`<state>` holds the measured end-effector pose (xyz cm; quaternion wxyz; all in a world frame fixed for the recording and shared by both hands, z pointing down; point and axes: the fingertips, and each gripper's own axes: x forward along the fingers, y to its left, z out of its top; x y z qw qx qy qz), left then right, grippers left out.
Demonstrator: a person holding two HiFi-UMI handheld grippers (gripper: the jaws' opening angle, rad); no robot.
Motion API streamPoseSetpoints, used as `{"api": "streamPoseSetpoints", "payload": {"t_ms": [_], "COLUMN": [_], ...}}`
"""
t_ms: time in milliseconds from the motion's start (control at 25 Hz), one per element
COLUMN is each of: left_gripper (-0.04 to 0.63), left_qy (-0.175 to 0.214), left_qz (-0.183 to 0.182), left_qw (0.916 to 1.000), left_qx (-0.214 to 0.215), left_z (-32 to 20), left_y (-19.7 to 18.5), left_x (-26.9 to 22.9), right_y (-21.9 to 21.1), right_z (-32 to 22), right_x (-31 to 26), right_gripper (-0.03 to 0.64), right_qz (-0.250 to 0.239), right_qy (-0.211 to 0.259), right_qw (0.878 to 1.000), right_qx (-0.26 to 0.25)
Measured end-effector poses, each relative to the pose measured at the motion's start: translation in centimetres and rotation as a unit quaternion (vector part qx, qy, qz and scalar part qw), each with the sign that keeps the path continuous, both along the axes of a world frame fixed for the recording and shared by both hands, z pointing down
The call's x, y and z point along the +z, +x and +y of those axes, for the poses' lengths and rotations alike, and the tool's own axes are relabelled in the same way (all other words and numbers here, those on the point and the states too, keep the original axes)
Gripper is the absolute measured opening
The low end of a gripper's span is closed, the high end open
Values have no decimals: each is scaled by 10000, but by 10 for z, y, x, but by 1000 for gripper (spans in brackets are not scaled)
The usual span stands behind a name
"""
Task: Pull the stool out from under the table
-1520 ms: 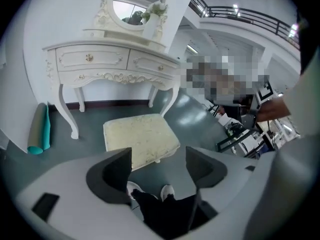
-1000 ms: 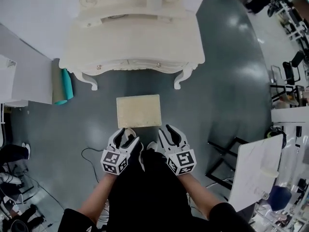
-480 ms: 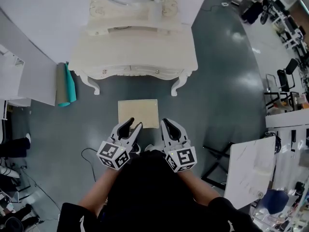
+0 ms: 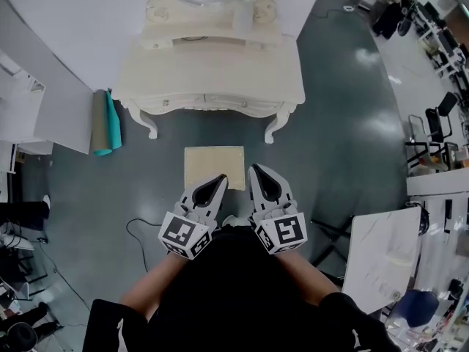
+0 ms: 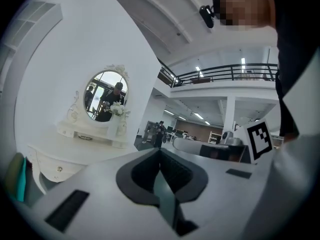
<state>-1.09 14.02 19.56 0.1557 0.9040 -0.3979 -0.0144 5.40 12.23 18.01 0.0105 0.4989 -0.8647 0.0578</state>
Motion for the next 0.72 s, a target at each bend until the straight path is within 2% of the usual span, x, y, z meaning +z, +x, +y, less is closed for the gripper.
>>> {"api": "streamPoseSetpoints", "payload": {"t_ms": [200,560,720], "left_gripper": [14,14,14], "left_qy": [516,789,831], "left_qz": [-324,-543,-625], "left_qw": [9978,9942,9935], "left_qx": [-278,-492,-460], "left_z": [-4,-2,4], "left_y": [7,10,12], "left_x": [-13,-20,-19], "right_y": [3,9,7], "right_z": [3,14,25], "right_x": [-2,-3,-4], "right_gripper": [17,17,17], "right_qz": [223,306,395], "right_qy": [8,77,165], "right_qw": [9997,9994,9989], "right_qx": [-24,157,204]}}
